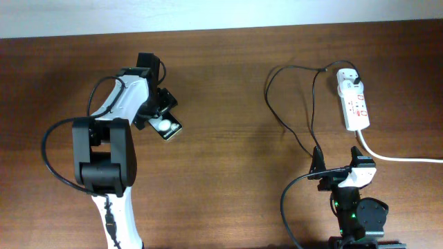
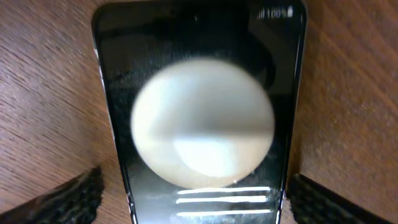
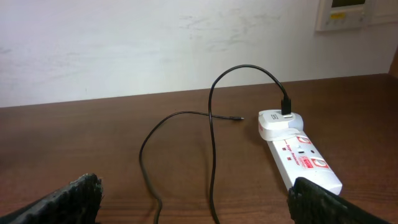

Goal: Plug charger to phone and switch on socket
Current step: 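Lower the left gripper and close it on the phone's sides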

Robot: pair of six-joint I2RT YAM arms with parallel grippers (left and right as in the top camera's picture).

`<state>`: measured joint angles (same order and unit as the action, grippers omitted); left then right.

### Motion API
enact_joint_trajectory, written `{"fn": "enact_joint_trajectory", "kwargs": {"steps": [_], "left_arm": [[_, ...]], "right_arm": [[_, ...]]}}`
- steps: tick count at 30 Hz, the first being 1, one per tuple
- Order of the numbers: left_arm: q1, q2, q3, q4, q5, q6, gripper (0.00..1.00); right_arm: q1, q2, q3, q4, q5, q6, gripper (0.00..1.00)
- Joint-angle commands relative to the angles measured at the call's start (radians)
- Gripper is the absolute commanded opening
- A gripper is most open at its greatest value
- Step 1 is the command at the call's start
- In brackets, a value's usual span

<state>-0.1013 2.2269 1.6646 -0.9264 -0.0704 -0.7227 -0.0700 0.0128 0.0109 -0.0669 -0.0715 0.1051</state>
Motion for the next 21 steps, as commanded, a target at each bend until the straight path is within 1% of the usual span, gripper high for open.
{"fn": "enact_joint_trajectory", "kwargs": {"steps": [1, 3, 4, 6, 8, 9, 12, 13, 15, 18, 20, 21], "left_arm": [[-0.006, 0.047, -0.06, -0.027, 0.04, 0.021, 0.89], [-0.007, 0.047, -0.06, -0.027, 0.041, 0.021, 0.84], [-0.007, 0.047, -0.06, -0.025, 0.041, 0.021, 0.79], [-0.008, 0.047, -0.06, -0.022, 0.041, 0.021, 0.77], [-0.007, 0.047, -0.06, -0.017, 0.041, 0.021, 0.72], [-0.008, 0.047, -0.06, -0.01, 0.041, 0.022, 0.71], [-0.013, 0.047, -0.06, 0.008, 0.064, 0.104, 0.68], [-0.019, 0.047, -0.06, 0.018, 0.076, 0.163, 0.67], [-0.037, 0.047, -0.06, 0.018, 0.083, 0.249, 0.68], [-0.072, 0.047, -0.06, 0.037, 0.082, 0.341, 0.69], [-0.091, 0.047, -0.06, 0.056, 0.082, 0.354, 0.72], [-0.095, 0.047, -0.06, 0.066, 0.082, 0.354, 0.75]], "right_arm": [[0.005, -0.008, -0.005, -0.005, -0.002, 0.004, 0.98], [0.005, -0.008, -0.005, -0.005, -0.002, 0.004, 0.99], [0.005, -0.008, -0.005, -0.005, -0.002, 0.004, 0.98], [0.005, -0.008, -0.005, -0.005, -0.002, 0.004, 0.99], [0.005, -0.008, -0.005, -0.005, -0.002, 0.004, 0.98], [0.005, -0.008, -0.005, -0.005, -0.002, 0.004, 0.99], [0.005, -0.008, -0.005, -0.005, -0.002, 0.004, 0.98], [0.005, -0.008, -0.005, -0.005, -0.002, 0.004, 0.98], [0.005, -0.008, -0.005, -0.005, -0.002, 0.004, 0.98], [0.005, -0.008, -0.005, -0.005, -0.002, 0.004, 0.99], [0.005, -0.008, -0.005, -0.005, -0.002, 0.004, 0.98], [0.005, -0.008, -0.005, -0.005, -0.002, 0.004, 0.99]]}}
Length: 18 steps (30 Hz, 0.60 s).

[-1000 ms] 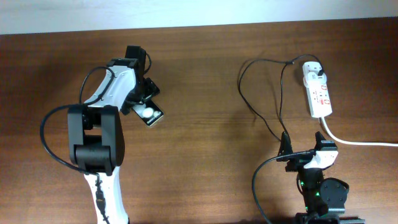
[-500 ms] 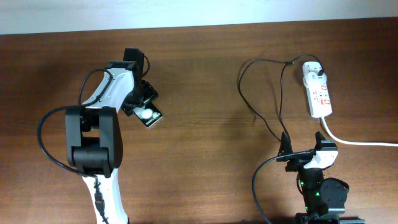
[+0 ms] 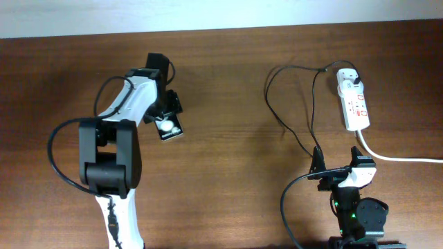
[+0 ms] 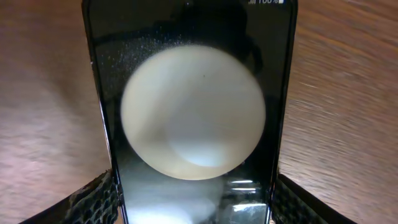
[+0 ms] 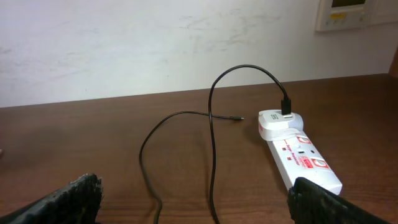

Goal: Plug charger to phone and switch on socket
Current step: 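Lower the left gripper and close it on the phone's sides, then lift the phone with the left gripper and tilt it upright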

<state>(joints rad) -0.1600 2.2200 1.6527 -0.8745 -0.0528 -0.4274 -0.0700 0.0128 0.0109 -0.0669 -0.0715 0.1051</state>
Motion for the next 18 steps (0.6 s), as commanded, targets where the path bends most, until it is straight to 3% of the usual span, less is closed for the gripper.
{"fn": "enact_joint_trajectory", "kwargs": {"steps": [1, 5, 8, 13, 18], "left_arm": [[-0.036, 0.054, -0.048, 0.018, 0.065, 0.059, 0.78], [-0.028, 0.054, -0.048, 0.025, 0.065, 0.06, 0.9], [-0.025, 0.054, -0.048, 0.029, 0.065, 0.066, 0.93], [-0.018, 0.054, -0.048, 0.029, 0.064, 0.082, 0.9], [-0.006, 0.055, -0.048, 0.039, 0.06, 0.082, 0.77]], "right_arm": [[0.005, -0.008, -0.005, -0.005, -0.002, 0.004, 0.99], [0.005, -0.008, -0.005, -0.005, -0.002, 0.004, 0.99], [0.005, -0.008, -0.005, -0.005, -0.002, 0.004, 0.98], [0.005, -0.008, -0.005, -0.005, -0.002, 0.004, 0.98], [0.005, -0.008, -0.005, -0.005, -0.002, 0.004, 0.98]]}}
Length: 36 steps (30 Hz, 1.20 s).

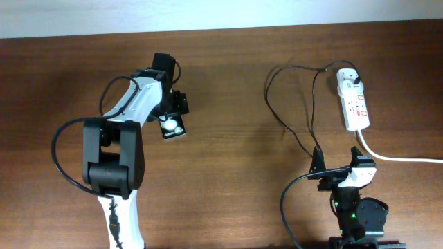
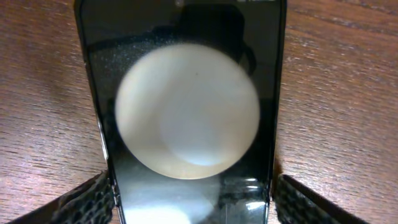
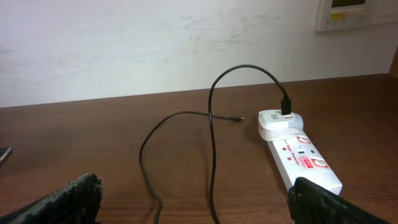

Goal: Plug charger to phone and switch on socket
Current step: 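Lift the phone with the left gripper and tilt it upright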

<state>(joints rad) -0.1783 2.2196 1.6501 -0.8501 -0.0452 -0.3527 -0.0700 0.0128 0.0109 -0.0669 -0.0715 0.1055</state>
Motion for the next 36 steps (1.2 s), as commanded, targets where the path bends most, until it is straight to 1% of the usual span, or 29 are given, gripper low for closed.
{"fn": "enact_joint_trajectory", "kwargs": {"steps": [1, 2, 4, 8, 11, 14, 18, 21, 25, 28, 30, 36], "left_arm": [[0.012, 0.055, -0.045, 0.016, 0.053, 0.007, 0.74], [0.011, 0.055, -0.045, 0.016, 0.053, 0.007, 0.7], [0.011, 0.054, -0.044, 0.012, 0.053, 0.007, 0.66], [0.011, 0.048, 0.01, -0.052, 0.053, 0.007, 0.63], [0.011, 0.039, 0.106, -0.137, 0.053, 0.007, 0.59], [0.011, 0.017, 0.19, -0.21, 0.054, 0.007, 0.59], [0.011, -0.073, 0.211, -0.252, 0.054, 0.007, 0.59], [0.011, -0.171, 0.211, -0.291, 0.053, 0.007, 0.58], [0.011, -0.359, 0.211, -0.373, 0.054, 0.006, 0.56], [0.011, -0.466, 0.211, -0.428, 0.055, 0.006, 0.56], [0.011, -0.525, 0.211, -0.462, 0.079, 0.006, 0.56], [0.011, -0.657, 0.211, -0.54, 0.226, 0.006, 0.53]], "right_arm": [[0.005, -0.008, -0.005, -0.005, -0.002, 0.003, 0.99], [0.005, -0.008, -0.005, -0.005, -0.002, 0.003, 0.98], [0.005, -0.008, -0.005, -0.005, -0.002, 0.003, 0.98], [0.005, -0.008, -0.005, -0.005, -0.002, 0.003, 0.98], [0.005, -0.008, -0.005, -0.005, -0.002, 0.003, 0.98], [0.005, -0.008, -0.005, -0.005, -0.002, 0.003, 0.98], [0.005, -0.008, -0.005, -0.005, -0.002, 0.003, 0.98], [0.005, -0.008, -0.005, -0.005, -0.002, 0.003, 0.99], [0.005, -0.008, -0.005, -0.005, -0.002, 0.003, 0.99], [0.005, -0.008, -0.005, -0.005, -0.002, 0.003, 0.99], [0.005, -0.008, -0.005, -0.005, -0.002, 0.003, 0.98], [0.005, -0.008, -0.005, -0.005, -0.002, 0.003, 0.99]]}}
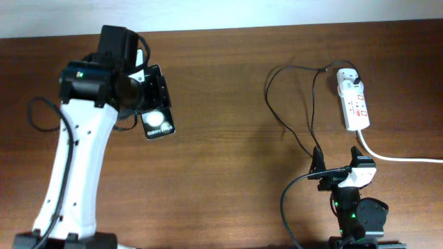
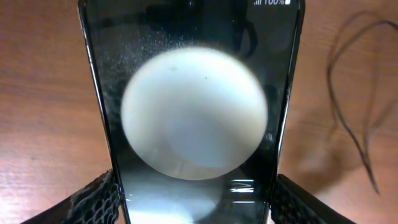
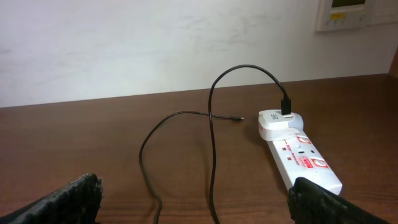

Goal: Plug charger to phone and switch on socket
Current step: 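Lift the phone with the left gripper and tilt it upright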

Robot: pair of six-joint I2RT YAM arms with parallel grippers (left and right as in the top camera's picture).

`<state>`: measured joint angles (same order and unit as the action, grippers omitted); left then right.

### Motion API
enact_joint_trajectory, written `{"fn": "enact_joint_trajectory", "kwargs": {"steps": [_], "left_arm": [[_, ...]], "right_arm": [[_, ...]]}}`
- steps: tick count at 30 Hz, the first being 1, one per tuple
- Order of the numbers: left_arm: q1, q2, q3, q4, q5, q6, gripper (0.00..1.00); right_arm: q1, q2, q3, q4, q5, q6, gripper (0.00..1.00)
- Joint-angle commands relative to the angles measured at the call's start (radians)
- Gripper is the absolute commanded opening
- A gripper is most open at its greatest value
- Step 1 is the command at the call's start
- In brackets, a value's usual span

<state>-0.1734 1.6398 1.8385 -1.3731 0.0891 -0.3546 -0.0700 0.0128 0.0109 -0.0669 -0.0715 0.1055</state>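
Observation:
My left gripper (image 1: 151, 104) is shut on a black phone (image 1: 157, 122), held up off the table; its screen (image 2: 193, 106) fills the left wrist view, with a bright round reflection on it. A white socket strip (image 1: 353, 104) lies at the far right with a white charger plug (image 3: 278, 123) in it. The black charger cable (image 1: 291, 111) loops left of the strip, its free tip (image 3: 239, 118) lying on the wood. My right gripper (image 3: 194, 205) rests open at the near right edge, well short of the cable.
The brown wooden table (image 1: 228, 159) runs to a white wall at the back. A white mains lead (image 1: 394, 158) leaves the strip toward the right edge. A wall panel (image 3: 348, 12) shows in the right wrist view.
The left arm has risen with the phone in its grip; the table under the phone now lies farther away and the cable shows in its view. The right arm has not moved.
The left gripper stood open around the phone lying on the table. Then its fingers were against the phone's sides, and the phone was turned a little where it lay. Now the phone hangs above the table in the grip. The right gripper stayed open and still throughout.

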Motion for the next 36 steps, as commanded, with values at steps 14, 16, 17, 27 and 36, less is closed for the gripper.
{"fn": "enact_joint_trajectory", "kwargs": {"steps": [14, 16, 17, 27, 36], "left_arm": [[0.006, -0.354, 0.021, -0.188, 0.106, -0.202, 0.5], [0.006, -0.357, 0.021, -0.182, 0.106, -0.267, 0.49], [0.006, -0.356, 0.021, -0.175, 0.106, -0.3, 0.49], [0.006, -0.338, 0.021, -0.093, 0.105, -0.531, 0.48], [0.006, -0.336, 0.02, -0.1, 0.042, -0.457, 0.49]], "right_arm": [[0.005, -0.008, -0.005, -0.005, -0.002, 0.003, 0.98], [0.005, -0.008, -0.005, -0.005, -0.002, 0.003, 0.98], [0.005, -0.008, -0.005, -0.005, -0.002, 0.003, 0.98], [0.005, -0.008, -0.005, -0.005, -0.002, 0.004, 0.98], [0.005, -0.008, -0.005, -0.005, -0.002, 0.003, 0.98]]}}
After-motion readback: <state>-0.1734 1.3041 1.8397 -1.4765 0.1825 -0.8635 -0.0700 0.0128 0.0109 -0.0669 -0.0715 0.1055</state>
